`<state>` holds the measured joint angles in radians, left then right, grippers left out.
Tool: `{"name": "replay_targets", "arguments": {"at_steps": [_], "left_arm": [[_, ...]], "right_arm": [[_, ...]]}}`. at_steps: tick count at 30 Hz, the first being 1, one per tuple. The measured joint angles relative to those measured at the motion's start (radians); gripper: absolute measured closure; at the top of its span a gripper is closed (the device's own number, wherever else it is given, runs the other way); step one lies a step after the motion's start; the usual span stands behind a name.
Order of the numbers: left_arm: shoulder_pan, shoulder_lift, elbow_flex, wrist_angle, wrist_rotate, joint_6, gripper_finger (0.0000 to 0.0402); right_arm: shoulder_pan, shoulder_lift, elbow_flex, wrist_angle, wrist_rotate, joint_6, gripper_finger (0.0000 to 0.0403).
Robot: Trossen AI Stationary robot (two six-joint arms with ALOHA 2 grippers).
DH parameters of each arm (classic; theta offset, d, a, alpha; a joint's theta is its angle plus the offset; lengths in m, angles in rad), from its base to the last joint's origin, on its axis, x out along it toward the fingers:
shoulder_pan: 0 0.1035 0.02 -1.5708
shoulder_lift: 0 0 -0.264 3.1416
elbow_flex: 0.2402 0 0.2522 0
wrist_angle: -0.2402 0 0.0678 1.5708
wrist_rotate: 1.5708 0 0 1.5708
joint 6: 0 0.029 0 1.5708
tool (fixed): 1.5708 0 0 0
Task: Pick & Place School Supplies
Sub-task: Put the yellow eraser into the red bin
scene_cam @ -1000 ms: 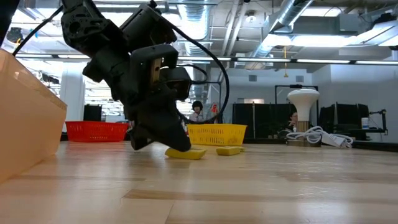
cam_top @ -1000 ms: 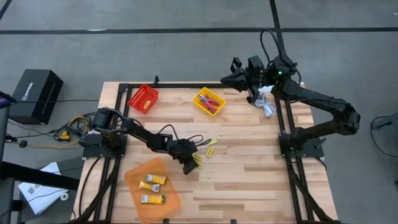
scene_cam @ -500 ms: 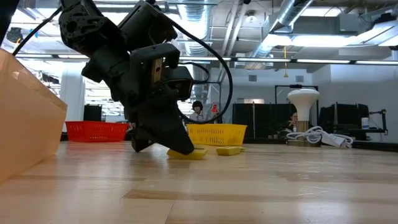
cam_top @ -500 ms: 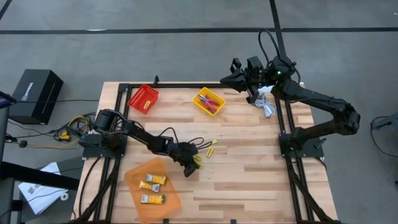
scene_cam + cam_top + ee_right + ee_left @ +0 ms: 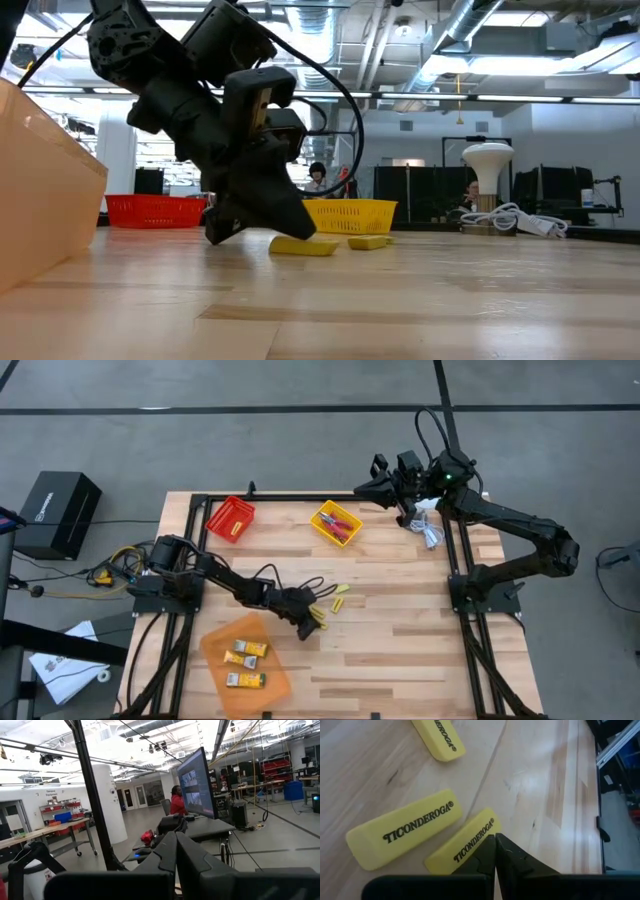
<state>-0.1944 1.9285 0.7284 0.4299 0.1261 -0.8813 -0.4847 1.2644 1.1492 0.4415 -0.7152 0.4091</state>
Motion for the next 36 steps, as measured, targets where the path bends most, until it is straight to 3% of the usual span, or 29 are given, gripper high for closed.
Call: {"name": "replay_targets", "arguments": {"at_steps": [8, 18, 28, 36], "left_arm": [[0.000, 0.002, 0.000, 0.005, -0.013, -0.041, 0.0401], [-0.005, 0.002, 0.000, 0.004, 0.069, -0.104, 0.0401], [0.020, 0.002, 0.000, -0.001, 0.063, -0.117, 0.0401], [0.060, -0.222, -0.023, -0.173, -0.084, 0.110, 0.0401]], "right_arm": [[0.000, 0.000, 0.000, 0.000, -0.009, 0.000, 0.0403], [0.000, 0.000, 0.000, 0.000, -0.014, 0.002, 0.0403], [0.000, 0.000, 0.000, -0.017, -0.015, 0.002, 0.0403], [0.000, 0.000, 0.000, -0.017, -0.014, -0.001, 0.0403]]}}
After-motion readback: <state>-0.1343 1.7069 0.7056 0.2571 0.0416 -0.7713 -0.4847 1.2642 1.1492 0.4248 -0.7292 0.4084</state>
